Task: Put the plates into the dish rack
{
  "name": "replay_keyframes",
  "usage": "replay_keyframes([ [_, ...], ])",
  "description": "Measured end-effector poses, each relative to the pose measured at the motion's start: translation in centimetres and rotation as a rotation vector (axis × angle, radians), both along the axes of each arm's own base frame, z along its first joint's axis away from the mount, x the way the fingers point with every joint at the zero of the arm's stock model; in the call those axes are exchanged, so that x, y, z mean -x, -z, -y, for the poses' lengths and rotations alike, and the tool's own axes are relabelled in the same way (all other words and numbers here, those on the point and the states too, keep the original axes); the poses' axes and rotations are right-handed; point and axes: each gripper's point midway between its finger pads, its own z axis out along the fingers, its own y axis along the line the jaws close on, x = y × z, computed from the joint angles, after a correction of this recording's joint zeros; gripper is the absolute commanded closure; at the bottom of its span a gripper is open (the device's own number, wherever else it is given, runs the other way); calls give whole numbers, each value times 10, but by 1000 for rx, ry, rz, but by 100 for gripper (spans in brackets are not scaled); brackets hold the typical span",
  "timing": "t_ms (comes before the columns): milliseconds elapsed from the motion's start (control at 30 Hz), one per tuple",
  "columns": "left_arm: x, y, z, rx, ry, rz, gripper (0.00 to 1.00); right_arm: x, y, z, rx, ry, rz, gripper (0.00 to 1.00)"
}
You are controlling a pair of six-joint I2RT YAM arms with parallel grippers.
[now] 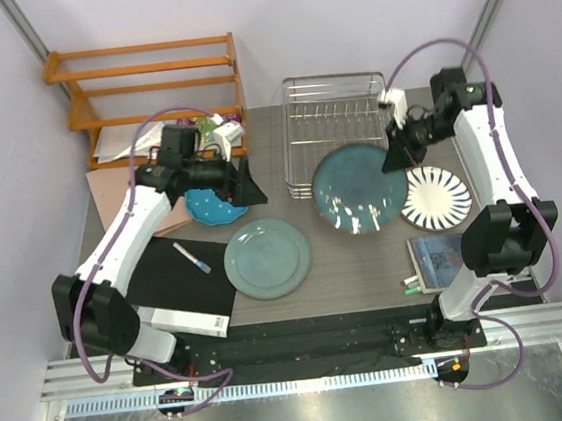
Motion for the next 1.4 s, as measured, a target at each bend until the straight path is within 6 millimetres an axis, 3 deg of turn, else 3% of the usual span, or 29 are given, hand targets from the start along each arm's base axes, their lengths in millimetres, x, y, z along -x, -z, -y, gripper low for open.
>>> replay_keyframes([
  [133, -15, -12, -26, -35, -86, 62, 29, -42, -70, 1, -21, 59, 157, 99],
  [267, -31, 4, -37, -120, -176, 64, 38, -82, -116, 10, -79, 257, 227, 99],
  [300, -39, 11, -41, -153, -214, 59, 43, -91, -120, 15, -85, 320, 236, 99],
  [333, -44, 16, -43, -171, -238, 50, 60, -99, -122, 20, -84, 371, 244, 99],
  [367, -50, 21, -46, -196, -264, 43, 69, -112, -124, 26, -80, 442, 262, 99],
  [400, -58, 26, -49, -221, -289, 34, 94, -123, -123, 31, -70, 506, 281, 99],
  [433, -67, 31, -51, -246, -315, 28, 100, -134, -122, 36, -58, 555, 301, 99],
  [600, -112, 55, -53, -316, -406, -32, 100, -176, -111, 62, 11, 833, 384, 99],
  [733, -119, 79, -59, -346, -446, -106, 100, -201, -110, 82, 68, 1024, 463, 99],
  [833, -124, 85, -68, -383, -515, -119, 100, -220, -112, 92, 145, 1122, 543, 99],
  [967, -139, 92, -83, -463, -635, -121, 100, -241, -110, 94, 240, 1189, 637, 99],
  [1200, -159, 109, -102, -556, -769, -132, 100, -241, -102, 85, 386, 1218, 696, 99],
  [1400, -164, 106, -113, -587, -856, -132, 100, -236, -103, 97, 455, 1268, 722, 99],
])
